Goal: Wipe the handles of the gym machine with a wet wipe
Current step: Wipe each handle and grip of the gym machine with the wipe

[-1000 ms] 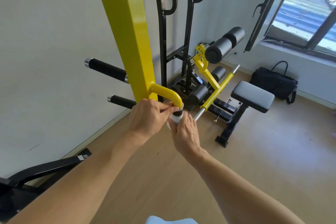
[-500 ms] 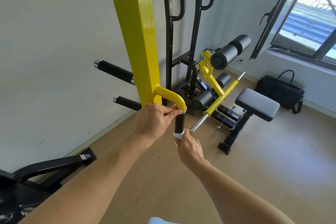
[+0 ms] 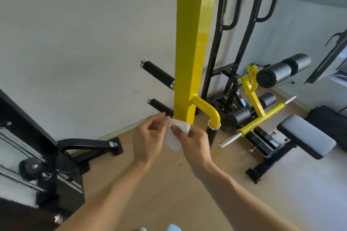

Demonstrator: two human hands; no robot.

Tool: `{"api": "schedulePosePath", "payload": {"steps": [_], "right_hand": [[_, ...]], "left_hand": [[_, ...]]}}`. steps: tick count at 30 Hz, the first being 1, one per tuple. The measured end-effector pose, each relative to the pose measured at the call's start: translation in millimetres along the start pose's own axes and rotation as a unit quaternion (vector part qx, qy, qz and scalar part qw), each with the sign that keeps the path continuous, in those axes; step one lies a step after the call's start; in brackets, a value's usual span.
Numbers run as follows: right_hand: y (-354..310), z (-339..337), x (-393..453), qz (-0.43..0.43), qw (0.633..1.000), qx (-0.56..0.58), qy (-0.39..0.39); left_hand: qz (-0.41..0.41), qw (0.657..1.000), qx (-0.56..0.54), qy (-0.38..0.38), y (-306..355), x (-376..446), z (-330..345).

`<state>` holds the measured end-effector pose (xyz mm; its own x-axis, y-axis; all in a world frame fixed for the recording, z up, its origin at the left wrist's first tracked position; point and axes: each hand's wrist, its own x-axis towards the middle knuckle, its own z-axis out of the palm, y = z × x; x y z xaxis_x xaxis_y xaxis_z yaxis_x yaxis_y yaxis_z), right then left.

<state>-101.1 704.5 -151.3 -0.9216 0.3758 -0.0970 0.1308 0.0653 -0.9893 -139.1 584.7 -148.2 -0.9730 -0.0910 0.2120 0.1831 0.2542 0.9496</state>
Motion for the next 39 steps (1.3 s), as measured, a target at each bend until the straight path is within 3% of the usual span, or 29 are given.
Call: {"api": "schedulePosePath", "payload": {"steps": [3,5,11,14,17,19,21,23,25,30,32,34,36,39], "right_hand": [[-27,11,0,-0.019,0.999,0.027,-0.038],[-39,20,0,-0.007,0.998,0.037,-0.054],[-74,41,6,-0.031,0.996,0.032,-0.071],[-95,43,14,-0.144,0.985,-0.079,-0.051],[-116,54,25,-0.308,0.936,-0.164,0.045],[-119,63,41,-0.415,0.865,-0.251,0.130],[-121,71,62,-0.466,0.792,-0.356,0.172],[-117,80,80,-0.388,0.746,-0.530,0.115],[-107,89,86,-0.281,0.703,-0.650,0.069],[-120,89,75,-0.230,0.657,-0.717,0.027],[-140,92,73,-0.199,0.704,-0.677,0.074],[-151,95,80,-0.183,0.710,-0.670,0.116],[-155,97,87,-0.144,0.693,-0.696,0.120],[-148,97,90,-0.118,0.626,-0.763,0.109]], "left_hand": [[-0.093,0.994,-0.052,-0.036,2,0,-25],[-0.114,0.987,-0.095,-0.065,6,0,-35],[-0.081,0.993,-0.069,-0.050,14,19,-52],[-0.023,0.996,-0.057,-0.059,22,56,-55],[0.051,0.995,-0.064,-0.061,38,105,-51],[0.113,0.986,-0.083,-0.093,54,139,-48],[0.170,0.971,-0.071,-0.150,61,172,-42],[0.180,0.971,0.020,-0.158,49,201,-34],[0.146,0.977,0.040,-0.150,31,214,-32],[0.118,0.971,-0.020,-0.207,14,225,-37],[0.121,0.969,-0.044,-0.211,14,227,-38],[0.116,0.965,-0.073,-0.221,12,226,-37],[0.113,0.962,-0.099,-0.226,8,226,-37],[0.131,0.959,-0.106,-0.228,3,227,-36]]}}
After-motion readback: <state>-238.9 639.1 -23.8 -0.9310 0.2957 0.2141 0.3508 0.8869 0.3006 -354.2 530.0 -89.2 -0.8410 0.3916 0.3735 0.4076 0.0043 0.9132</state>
